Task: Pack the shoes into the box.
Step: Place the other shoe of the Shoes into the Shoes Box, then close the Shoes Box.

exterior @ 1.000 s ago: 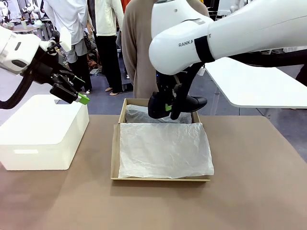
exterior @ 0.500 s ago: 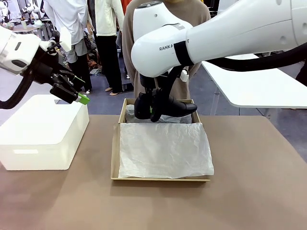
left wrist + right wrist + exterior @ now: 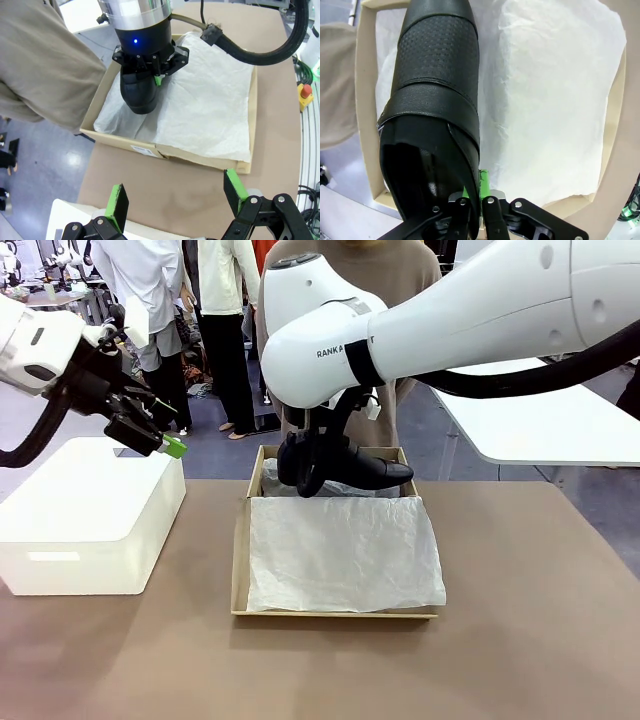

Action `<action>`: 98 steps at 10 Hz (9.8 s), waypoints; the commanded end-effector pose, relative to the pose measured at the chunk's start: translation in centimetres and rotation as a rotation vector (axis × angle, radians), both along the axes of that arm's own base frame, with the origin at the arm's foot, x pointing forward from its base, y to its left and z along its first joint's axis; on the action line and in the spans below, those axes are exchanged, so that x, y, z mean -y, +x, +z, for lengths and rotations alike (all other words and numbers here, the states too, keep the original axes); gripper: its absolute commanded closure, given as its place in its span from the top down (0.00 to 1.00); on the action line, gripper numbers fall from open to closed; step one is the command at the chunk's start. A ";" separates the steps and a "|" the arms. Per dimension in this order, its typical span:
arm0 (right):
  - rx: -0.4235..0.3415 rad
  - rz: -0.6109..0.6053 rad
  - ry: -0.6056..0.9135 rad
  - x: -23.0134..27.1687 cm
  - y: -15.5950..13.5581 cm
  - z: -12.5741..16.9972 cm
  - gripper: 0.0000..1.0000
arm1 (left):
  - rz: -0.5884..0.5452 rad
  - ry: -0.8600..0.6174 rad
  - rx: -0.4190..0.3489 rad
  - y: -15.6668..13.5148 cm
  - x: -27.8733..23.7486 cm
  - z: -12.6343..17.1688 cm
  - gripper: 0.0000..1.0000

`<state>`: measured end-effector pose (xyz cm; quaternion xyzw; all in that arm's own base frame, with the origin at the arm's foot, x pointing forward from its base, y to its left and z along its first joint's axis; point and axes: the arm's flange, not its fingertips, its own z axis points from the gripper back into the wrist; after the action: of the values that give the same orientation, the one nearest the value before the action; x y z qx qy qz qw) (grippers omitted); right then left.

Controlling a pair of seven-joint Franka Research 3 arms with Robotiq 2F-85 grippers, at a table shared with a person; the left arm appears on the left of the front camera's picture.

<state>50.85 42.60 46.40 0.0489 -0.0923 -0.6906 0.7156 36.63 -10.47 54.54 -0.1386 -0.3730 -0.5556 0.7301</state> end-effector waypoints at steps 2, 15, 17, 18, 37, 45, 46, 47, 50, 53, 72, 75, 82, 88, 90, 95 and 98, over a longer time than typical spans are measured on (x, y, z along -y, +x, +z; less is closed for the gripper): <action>0.028 -0.007 -0.015 -1.3 0.8 -0.2 0.00 | -0.021 -0.013 0.008 0.2 -0.2 0.0 1.00; -0.031 0.023 0.038 -1.4 2.8 -3.5 0.00 | -0.021 -0.013 0.008 0.2 -0.2 0.0 1.00; -0.056 0.021 0.060 -1.4 2.9 -3.4 0.35 | -0.021 -0.013 0.008 0.2 -0.2 0.0 1.00; -0.059 0.019 0.063 -1.4 3.0 -3.1 0.55 | -0.021 -0.013 0.008 0.2 -0.2 0.0 1.00; -0.269 0.668 0.003 7.1 -0.1 8.6 1.00 | -0.021 -0.013 0.008 0.2 -0.2 0.0 1.00; -0.321 1.332 -0.037 14.1 -0.4 11.1 1.00 | -0.021 -0.013 0.008 0.2 -0.2 0.0 1.00; -0.321 1.332 -0.037 14.1 -0.4 11.1 1.00 | -0.021 -0.013 0.008 0.2 -0.2 0.0 1.00; -0.321 1.332 -0.037 14.1 -0.4 11.1 1.00 | -0.021 -0.013 0.008 0.2 -0.2 0.0 1.00; -0.321 1.360 -0.040 14.5 -0.4 10.7 1.00 | -0.021 -0.013 0.008 0.2 -0.2 0.0 1.00; -0.133 1.737 -0.044 17.8 -1.0 13.0 1.00 | -0.021 -0.013 0.008 0.2 -0.2 0.0 1.00; 0.084 2.535 -0.242 32.8 -1.6 12.2 0.00 | -0.021 -0.013 0.008 0.2 -0.2 0.0 1.00; 0.325 2.823 -0.270 35.0 -1.1 12.3 0.00 | -0.021 -0.013 0.008 0.2 -0.2 0.0 1.00; 0.655 3.228 -0.301 40.0 -1.2 8.4 0.00 | -0.021 -0.013 0.008 0.2 -0.2 0.0 1.00; 0.622 3.211 -0.243 40.3 -1.0 7.7 0.00 | -0.021 -0.013 0.008 0.2 -0.2 0.0 1.00; 0.622 3.211 -0.243 40.3 -1.0 7.7 0.00 | -0.021 -0.013 0.008 0.2 -0.2 0.0 1.00; 0.743 3.206 -0.283 40.7 -0.2 4.9 0.00 | -0.021 -0.013 0.008 0.2 -0.2 0.0 1.00; 0.860 3.251 -0.200 41.4 0.5 0.9 0.00 | -0.021 -0.013 0.008 0.2 -0.2 0.0 1.00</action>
<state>51.15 1.92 48.56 -0.2056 0.1422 -0.7721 -0.5843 36.65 -10.47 54.59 -0.1381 -0.3731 -0.5555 0.7302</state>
